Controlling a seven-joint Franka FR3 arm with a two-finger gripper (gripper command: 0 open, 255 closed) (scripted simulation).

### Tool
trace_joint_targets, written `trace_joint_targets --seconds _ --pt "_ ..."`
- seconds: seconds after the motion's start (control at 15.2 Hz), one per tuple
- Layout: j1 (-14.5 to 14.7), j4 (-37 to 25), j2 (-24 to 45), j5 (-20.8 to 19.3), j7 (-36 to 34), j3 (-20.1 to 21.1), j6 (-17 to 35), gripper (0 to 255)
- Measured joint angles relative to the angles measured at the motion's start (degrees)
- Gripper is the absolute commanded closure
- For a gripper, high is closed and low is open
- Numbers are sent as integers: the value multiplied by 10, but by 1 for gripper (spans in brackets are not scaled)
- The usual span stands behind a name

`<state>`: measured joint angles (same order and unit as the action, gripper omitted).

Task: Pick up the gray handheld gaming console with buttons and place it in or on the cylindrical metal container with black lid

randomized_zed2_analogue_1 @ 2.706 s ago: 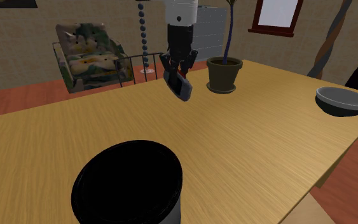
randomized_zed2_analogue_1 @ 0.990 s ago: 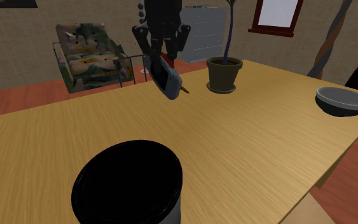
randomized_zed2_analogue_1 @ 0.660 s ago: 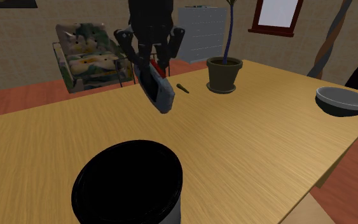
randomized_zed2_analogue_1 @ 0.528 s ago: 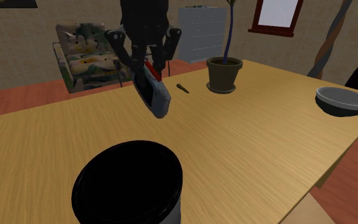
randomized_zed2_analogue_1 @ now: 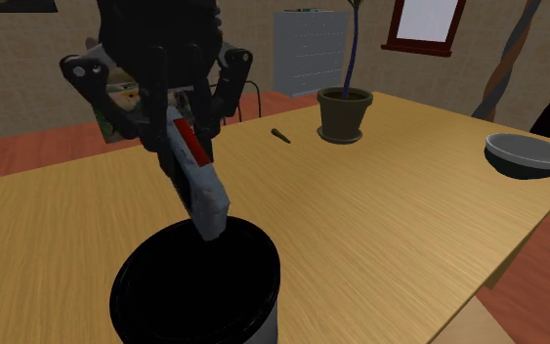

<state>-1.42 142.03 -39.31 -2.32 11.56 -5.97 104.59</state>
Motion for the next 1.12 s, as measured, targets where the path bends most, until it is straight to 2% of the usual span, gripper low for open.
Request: trace_joint_targets --seconds 0.26,1.12 --pt "3 32 -23 4 -11 10 9 255" --pt "1 116 -4 1 -9 4 118 255"
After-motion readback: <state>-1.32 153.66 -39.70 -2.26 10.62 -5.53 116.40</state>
